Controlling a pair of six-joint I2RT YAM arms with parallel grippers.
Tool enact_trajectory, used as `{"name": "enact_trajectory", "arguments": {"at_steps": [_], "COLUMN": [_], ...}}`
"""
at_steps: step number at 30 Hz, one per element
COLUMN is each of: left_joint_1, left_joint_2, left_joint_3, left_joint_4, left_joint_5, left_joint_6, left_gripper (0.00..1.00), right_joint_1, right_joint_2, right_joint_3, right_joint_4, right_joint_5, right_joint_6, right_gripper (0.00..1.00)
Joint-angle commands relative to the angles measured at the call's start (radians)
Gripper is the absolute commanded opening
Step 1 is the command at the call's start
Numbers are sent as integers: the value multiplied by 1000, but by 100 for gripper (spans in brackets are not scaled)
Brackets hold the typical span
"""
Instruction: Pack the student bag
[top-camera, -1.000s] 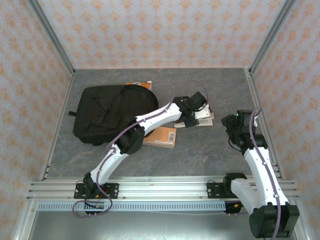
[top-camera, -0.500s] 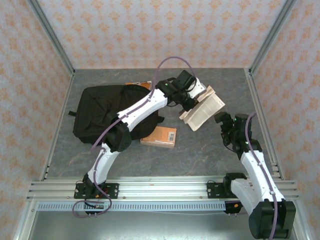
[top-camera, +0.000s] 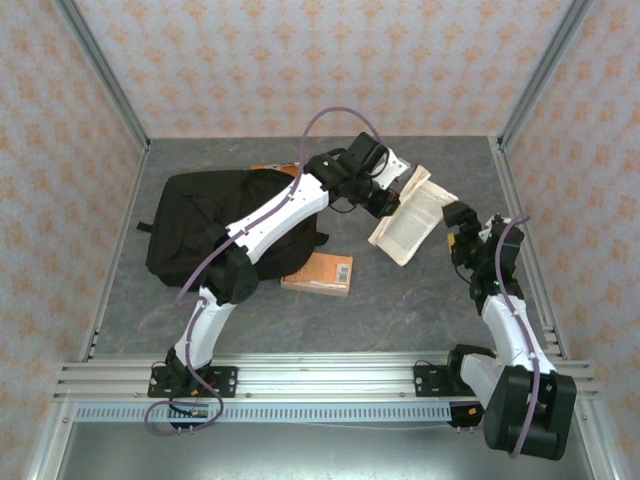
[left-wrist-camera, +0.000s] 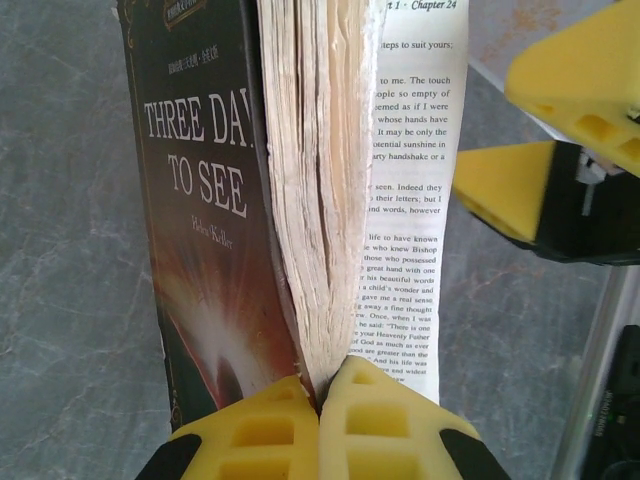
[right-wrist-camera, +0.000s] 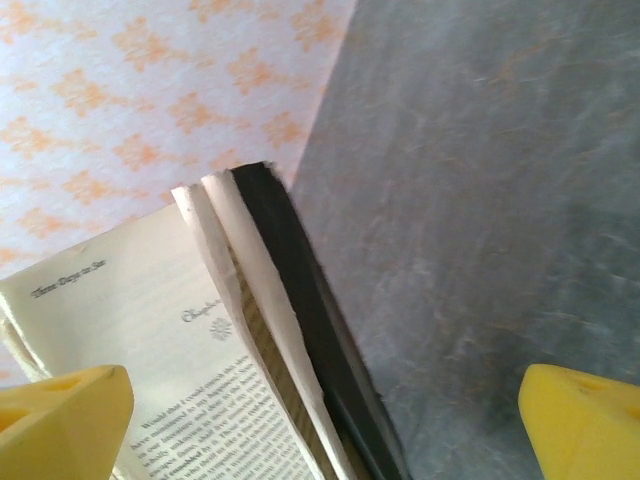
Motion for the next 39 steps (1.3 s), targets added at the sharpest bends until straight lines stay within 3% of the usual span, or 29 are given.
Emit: {"name": "enact_trajectory", "arguments": {"at_steps": [1, 7, 16, 27, 33, 38, 39], "left_joint_1": [4, -9, -50, -105, -120, -143, -147], "left_joint_2": [-88, -84, -12, 91, 126, 143, 143], "left_joint_3": [13, -20, -49, 24, 54, 45, 42], "left_joint_4": [38, 77, 148, 151, 151, 163, 164], "left_joint_5": [81, 112, 125, 148, 157, 176, 173], "left_joint_6": [-47, -78, -118, -127, -137, -148, -151], "left_gripper": [0, 0, 0, 0, 0, 0, 4], "right_joint_1": [-3, 9, 102, 105, 105, 105, 105], "right_joint_2": [30, 74, 60, 42, 70, 84, 80], "right_joint_3": [-2, 31, 54, 74, 111, 124, 126], "right_joint_4": [241, 299, 204, 6, -174, -260, -268], "right_joint_5": [-107, -150, -111, -74, 7, 71, 82], "right_joint_6": [48, 89, 56, -36, -108, -131, -134], "right_gripper": [100, 100, 100, 97, 79, 50, 45]}}
